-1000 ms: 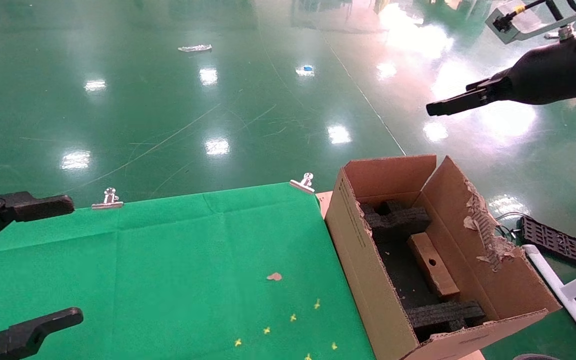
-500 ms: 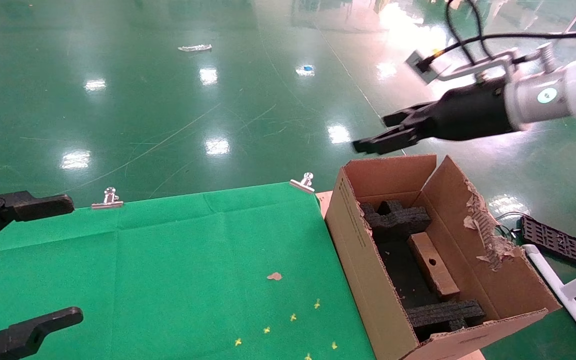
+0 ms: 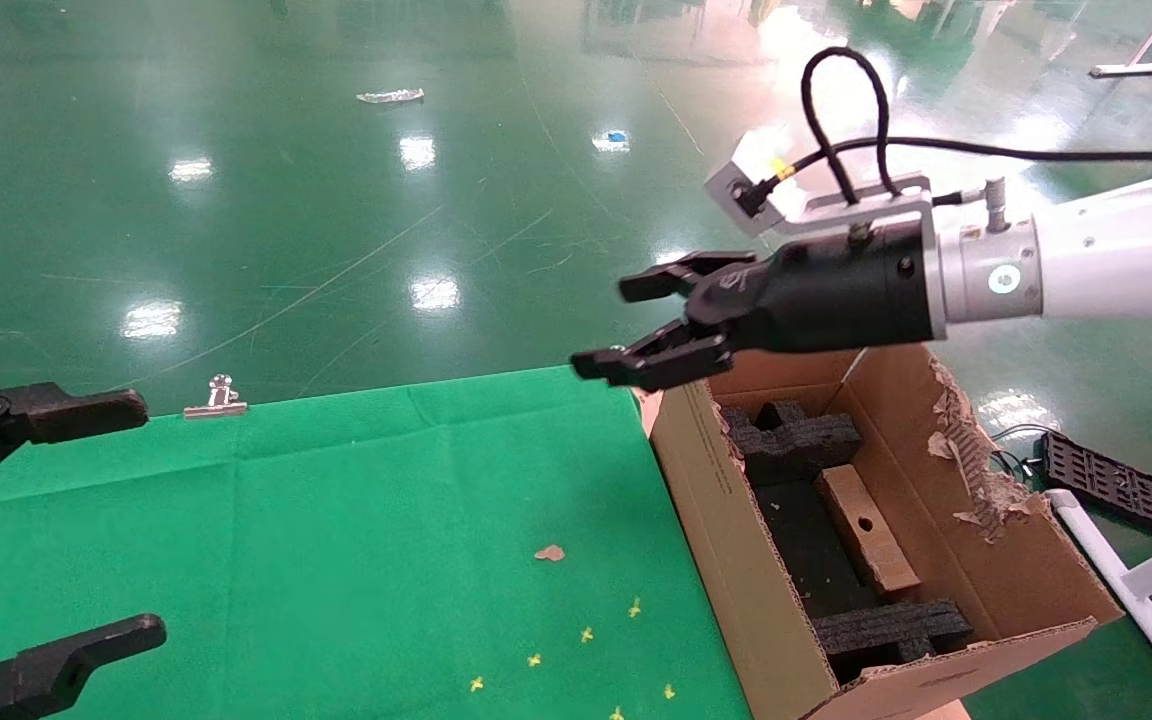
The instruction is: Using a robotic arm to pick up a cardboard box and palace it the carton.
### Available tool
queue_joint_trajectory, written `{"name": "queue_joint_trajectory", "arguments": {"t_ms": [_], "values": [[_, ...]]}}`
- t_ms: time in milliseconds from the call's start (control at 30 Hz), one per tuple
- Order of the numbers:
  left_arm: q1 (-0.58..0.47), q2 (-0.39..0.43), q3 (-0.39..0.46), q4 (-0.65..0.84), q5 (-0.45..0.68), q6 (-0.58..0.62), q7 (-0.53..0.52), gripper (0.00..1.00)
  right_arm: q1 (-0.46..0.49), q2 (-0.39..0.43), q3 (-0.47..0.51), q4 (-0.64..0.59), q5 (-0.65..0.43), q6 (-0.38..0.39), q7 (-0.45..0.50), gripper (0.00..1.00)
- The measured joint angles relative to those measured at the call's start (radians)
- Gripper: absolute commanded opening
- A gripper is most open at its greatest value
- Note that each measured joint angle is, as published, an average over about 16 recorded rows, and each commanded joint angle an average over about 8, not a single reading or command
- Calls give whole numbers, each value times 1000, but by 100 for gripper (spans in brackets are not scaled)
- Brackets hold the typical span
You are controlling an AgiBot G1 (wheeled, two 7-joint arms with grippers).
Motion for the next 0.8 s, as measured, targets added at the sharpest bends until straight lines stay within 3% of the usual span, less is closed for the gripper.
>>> {"name": "queue_joint_trajectory", "arguments": {"t_ms": [800], "values": [[0,0,1,0,-1,-1,1,100,-479,4,482,308,232,-112,-212,100]]}}
